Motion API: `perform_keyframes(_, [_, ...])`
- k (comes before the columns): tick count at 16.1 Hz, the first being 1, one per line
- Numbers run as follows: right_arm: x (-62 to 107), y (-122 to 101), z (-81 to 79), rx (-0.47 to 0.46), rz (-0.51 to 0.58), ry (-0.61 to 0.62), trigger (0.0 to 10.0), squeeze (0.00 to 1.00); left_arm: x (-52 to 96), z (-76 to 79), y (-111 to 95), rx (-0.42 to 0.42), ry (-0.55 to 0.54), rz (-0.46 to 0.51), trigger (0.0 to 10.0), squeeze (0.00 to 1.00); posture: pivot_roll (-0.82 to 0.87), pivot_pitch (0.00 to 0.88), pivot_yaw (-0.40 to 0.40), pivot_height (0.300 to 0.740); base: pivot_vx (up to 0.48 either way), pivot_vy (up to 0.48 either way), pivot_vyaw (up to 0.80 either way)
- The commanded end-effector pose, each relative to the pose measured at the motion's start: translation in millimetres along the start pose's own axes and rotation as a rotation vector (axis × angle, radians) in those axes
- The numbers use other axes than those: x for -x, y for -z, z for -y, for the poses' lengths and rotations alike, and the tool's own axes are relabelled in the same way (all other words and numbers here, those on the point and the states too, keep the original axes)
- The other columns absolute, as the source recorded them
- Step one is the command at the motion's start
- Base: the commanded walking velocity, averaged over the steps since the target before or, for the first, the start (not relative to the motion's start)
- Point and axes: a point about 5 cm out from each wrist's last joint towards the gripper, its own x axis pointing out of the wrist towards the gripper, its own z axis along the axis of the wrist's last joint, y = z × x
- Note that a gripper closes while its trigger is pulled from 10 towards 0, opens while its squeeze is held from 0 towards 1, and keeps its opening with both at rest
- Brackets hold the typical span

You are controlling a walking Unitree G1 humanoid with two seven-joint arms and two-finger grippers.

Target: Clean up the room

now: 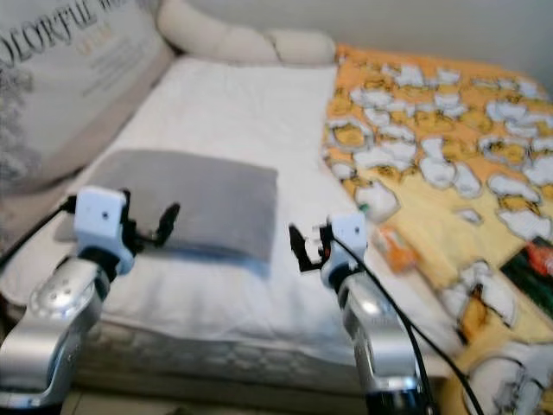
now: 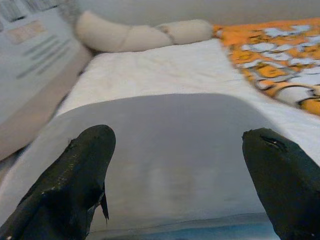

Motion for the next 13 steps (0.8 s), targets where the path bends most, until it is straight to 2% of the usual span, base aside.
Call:
perform_keyframes(1, [-1.7,-6,-0.5,0.013,0.021,-0.017,10.0,0.0,-2.4,1.0,2,0.004,-0.003,-0.006,10.0,0.0,0.02,0.0,-0.029,0.74,0.296,0.0,0.0])
perform_keyframes(2, [-3.7,-8,3.2,0.015,0.024,0.007,10.0,0.0,-4.7,1.6,2,-0.001,0.003,0.0,10.0,0.01,0.02,0.0,-0.042,0.74,0.296,0.0,0.0])
perform_keyframes(4, [-9.4,-18,-3.7,-0.008,0.06,-0.033,10.0,0.0,-7.0,-5.2,-4,0.013,-0.021,0.019,10.0,0.01,0.03,0.0,-0.039,0.74,0.296,0.0,0.0])
perform_keyframes(6, [-12.5,-11,-3.0,0.051,0.024,-0.042,10.0,0.0,-8.4,-4.4,1,-0.005,-0.021,0.008,10.0,0.0,0.03,0.0,-0.057,0.74,0.264,0.0,0.0])
perform_keyframes(8, [-12.9,-19,-8.9,0.01,0.045,-0.117,10.0,0.0,-10.0,-6.9,2,-0.017,0.064,0.002,10.0,0.0,0.01,0.0,-0.038,0.74,0.0,0.0,0.0])
perform_keyframes(9, [-11.3,-19,-3.6,0.028,0.022,-0.156,10.0,0.0,-19.8,-12.5,7,-0.09,0.131,-0.029,10.0,0.0,0.01,0.0,-0.038,0.74,0.0,0.0,0.0])
perform_keyframes(11, [-9.9,-22,0.5,0.039,0.022,-0.187,10.0,0.0,-27.3,-17.5,8,-0.134,0.193,-0.049,10.0,0.02,0.0,0.0,-0.019,0.74,0.0,0.0,0.0])
perform_keyframes(12, [-9.3,-24,5.6,0.089,0.013,-0.208,10.0,0.0,-35.3,-25.5,9,-0.149,0.213,-0.064,10.0,0.94,-0.01,0.0,0.0,0.74,0.0,0.0,0.0])
perform_keyframes(13, [-9.9,-25,10.4,0.126,0.005,-0.206,10.0,0.0,-42.2,-32.1,6,-0.128,0.203,-0.061,10.0,1.0,-0.02,0.0,0.014,0.74,0.0,0.0,0.0])
